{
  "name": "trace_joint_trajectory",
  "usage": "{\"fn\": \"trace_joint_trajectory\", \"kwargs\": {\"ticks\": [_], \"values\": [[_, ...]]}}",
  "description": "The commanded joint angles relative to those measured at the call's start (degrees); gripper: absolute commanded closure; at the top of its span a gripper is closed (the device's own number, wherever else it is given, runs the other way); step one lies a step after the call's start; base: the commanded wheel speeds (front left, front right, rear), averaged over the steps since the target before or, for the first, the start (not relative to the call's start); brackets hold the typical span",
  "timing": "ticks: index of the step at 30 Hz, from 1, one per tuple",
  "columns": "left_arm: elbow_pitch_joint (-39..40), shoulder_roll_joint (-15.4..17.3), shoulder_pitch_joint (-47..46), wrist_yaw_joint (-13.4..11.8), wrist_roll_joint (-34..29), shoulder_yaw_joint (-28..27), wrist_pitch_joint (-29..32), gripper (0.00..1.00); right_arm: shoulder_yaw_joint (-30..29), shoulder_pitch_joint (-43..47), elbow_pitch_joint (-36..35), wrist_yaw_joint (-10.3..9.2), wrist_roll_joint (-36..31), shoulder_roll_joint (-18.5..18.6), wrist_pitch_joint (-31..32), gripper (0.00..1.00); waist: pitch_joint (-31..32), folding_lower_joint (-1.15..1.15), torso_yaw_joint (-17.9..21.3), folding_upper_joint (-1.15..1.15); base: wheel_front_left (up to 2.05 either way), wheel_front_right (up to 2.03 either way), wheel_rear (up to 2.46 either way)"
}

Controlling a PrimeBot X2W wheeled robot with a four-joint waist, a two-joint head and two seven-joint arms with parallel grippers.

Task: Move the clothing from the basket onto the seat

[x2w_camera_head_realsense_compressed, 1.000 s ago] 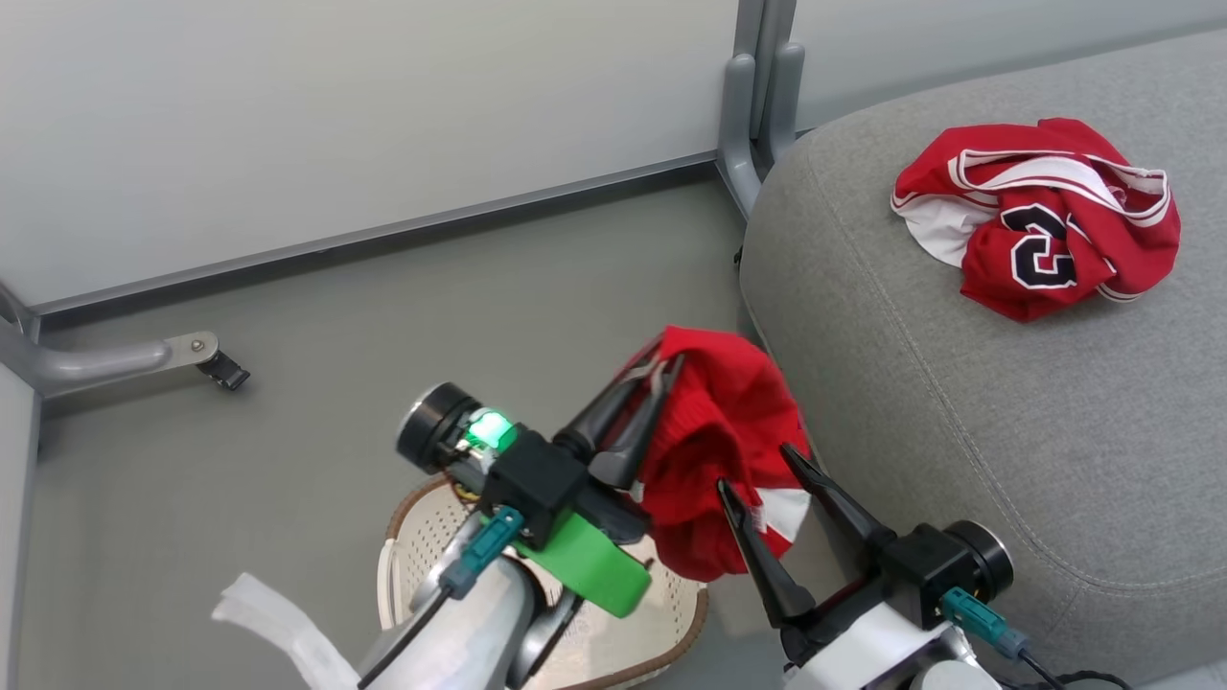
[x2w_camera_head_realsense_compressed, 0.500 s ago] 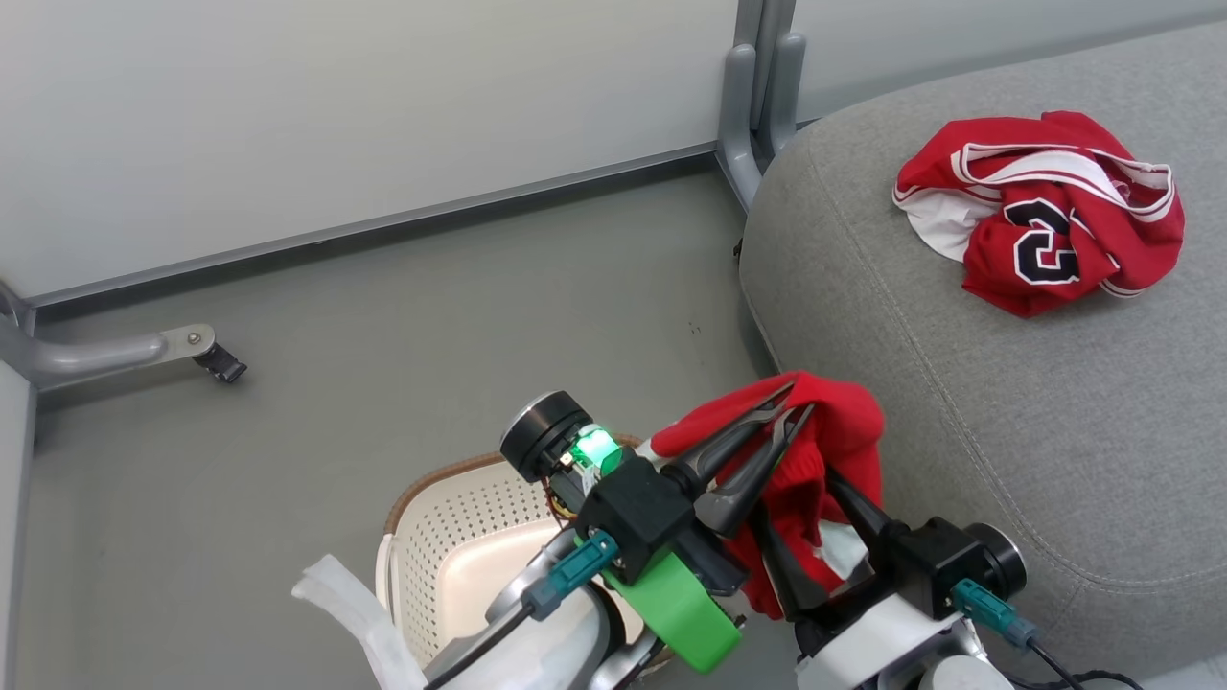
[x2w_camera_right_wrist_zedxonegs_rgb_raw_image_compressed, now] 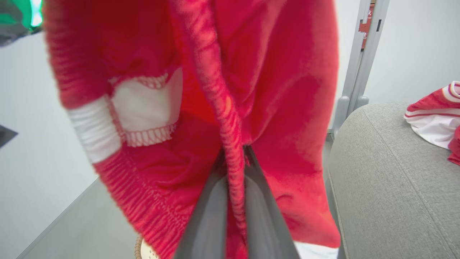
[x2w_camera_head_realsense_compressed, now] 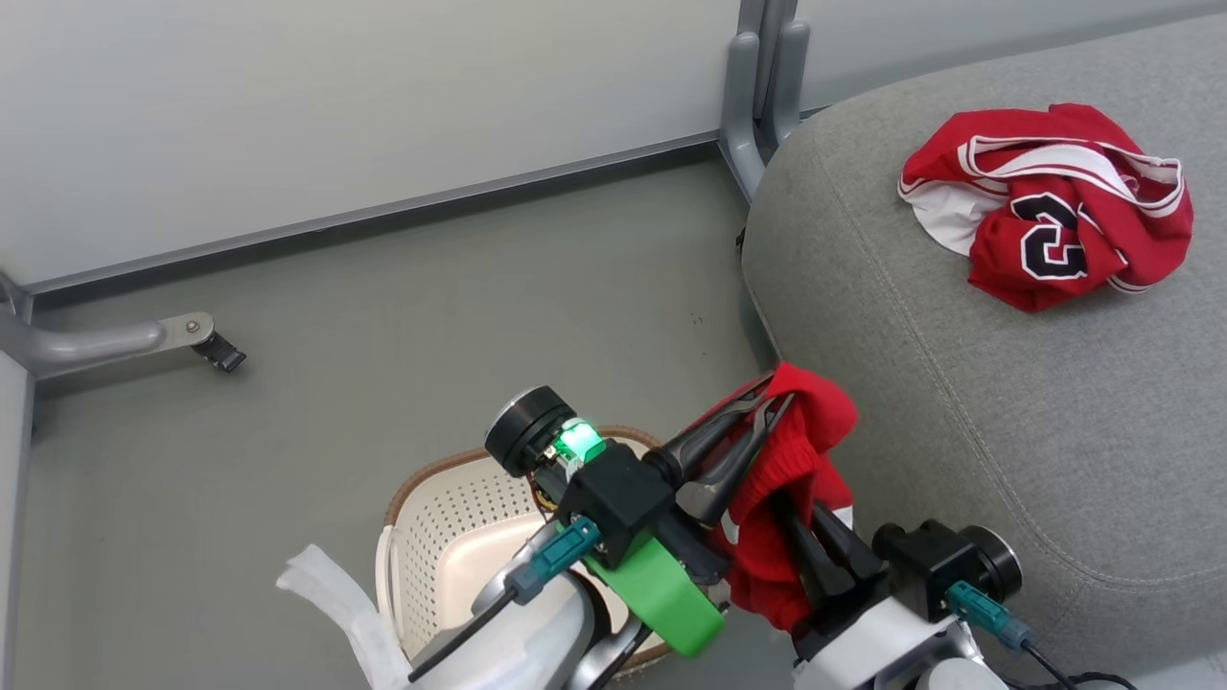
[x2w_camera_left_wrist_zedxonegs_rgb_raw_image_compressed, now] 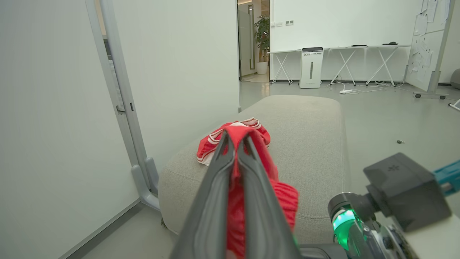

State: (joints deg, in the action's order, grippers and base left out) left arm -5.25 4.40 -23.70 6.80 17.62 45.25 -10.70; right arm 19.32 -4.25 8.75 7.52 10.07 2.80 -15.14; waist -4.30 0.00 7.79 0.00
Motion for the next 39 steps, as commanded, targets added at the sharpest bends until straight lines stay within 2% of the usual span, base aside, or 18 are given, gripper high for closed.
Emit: {"fn": "trace_joint_trajectory", "kwargs": {"ticks": [1,2,26,32,39], "values": [[0.02,0.48,-0.96,-0.45,0.26,-0.36,-0.40,0.39,0.10,-0.21,0.18,-0.06,-0.05,0.17,-0.01,1.00,-0.16,0.00,-0.11,0.00,0.00,0.00,0.00],[-0.10,0.67,-0.92,-0.78,0.10,-0.55,-0.42,0.00,0.18,-0.31,0.14,-0.06,-0.03,0.17,-0.01,1.00,-0.25,0.00,-0.15,0.00,0.00,0.00,0.00],[-1.88,1.97,-0.53,-2.27,0.38,-0.51,-1.55,0.00,-0.59,0.25,-1.61,-0.06,-0.61,0.17,-0.01,1.00,-1.97,0.00,0.46,0.00,0.00,0.00,0.00],[-1.93,4.00,-0.09,-3.04,0.18,-1.65,-2.01,0.00,-2.45,-0.23,-3.75,-0.06,-1.38,0.16,-0.01,1.00,-5.06,0.00,2.89,0.00,0.00,0.00,0.00],[-1.11,8.49,-0.83,-4.28,-1.99,-3.63,-3.13,0.00,-7.20,-1.92,-8.73,-0.06,-1.77,0.14,-0.01,1.00,-12.04,0.00,7.37,0.00,0.00,0.00,0.00]]}}
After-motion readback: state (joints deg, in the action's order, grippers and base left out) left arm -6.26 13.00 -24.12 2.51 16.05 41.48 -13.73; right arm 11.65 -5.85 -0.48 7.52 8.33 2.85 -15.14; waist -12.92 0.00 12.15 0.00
